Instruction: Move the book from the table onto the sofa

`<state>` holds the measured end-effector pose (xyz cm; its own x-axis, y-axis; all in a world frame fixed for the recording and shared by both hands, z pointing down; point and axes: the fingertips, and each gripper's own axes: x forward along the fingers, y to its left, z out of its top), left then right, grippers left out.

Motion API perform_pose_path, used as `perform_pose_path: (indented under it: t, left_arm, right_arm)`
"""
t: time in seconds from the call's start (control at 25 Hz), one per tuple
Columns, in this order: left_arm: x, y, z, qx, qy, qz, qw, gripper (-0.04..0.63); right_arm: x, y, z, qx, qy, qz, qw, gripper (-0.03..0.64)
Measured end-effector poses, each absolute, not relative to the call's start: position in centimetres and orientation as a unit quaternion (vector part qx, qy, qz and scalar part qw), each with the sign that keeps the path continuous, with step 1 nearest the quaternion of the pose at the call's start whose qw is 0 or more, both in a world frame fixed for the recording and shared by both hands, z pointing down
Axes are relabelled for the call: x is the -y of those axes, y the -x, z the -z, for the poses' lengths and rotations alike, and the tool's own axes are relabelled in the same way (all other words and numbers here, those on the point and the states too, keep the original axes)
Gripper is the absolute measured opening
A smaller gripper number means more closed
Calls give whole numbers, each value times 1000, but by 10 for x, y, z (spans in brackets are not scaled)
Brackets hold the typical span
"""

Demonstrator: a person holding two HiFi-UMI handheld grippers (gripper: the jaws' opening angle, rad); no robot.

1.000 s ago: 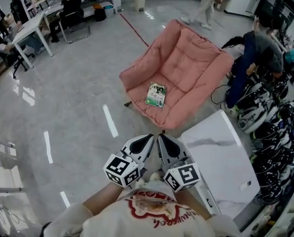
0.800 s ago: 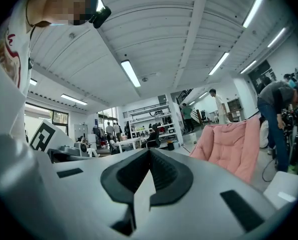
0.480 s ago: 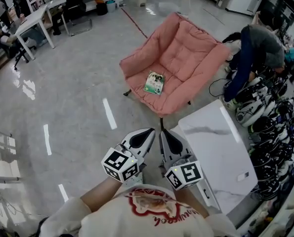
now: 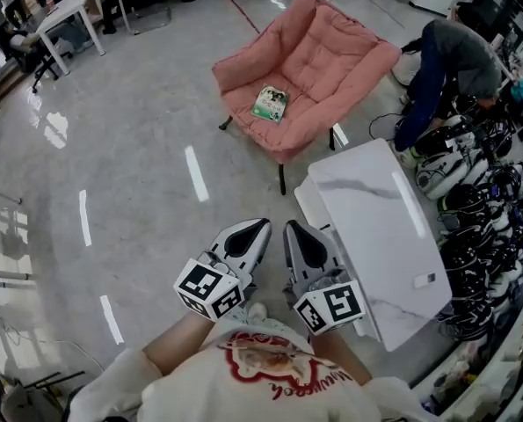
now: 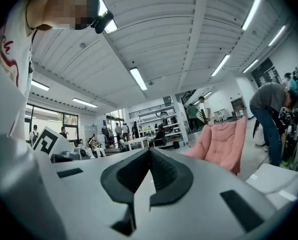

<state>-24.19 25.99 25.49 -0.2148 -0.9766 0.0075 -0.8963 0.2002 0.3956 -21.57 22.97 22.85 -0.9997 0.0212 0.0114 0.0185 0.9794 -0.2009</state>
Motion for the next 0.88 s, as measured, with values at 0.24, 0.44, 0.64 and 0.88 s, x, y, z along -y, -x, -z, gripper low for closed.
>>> perform_pose_path:
  t: [0.24, 0.44, 0.64, 0.88]
  left_arm:
    - [-283, 201, -245, 761, -616, 156, 132, 5]
    - [-294, 192, -228, 759, -629, 132, 107, 5]
    - [-299, 195, -234, 764, -624, 129, 102, 5]
    - [-316, 205, -237, 770, -616, 132, 102, 5]
  right_arm:
    - [-252, 175, -220, 995, 12, -99, 2, 2]
    - [-268, 167, -207, 996, 8, -89, -2, 0]
    - [-269, 168, -209, 998, -17, -54, -6, 1]
    - [-279, 178, -215, 998, -13, -63, 1, 0]
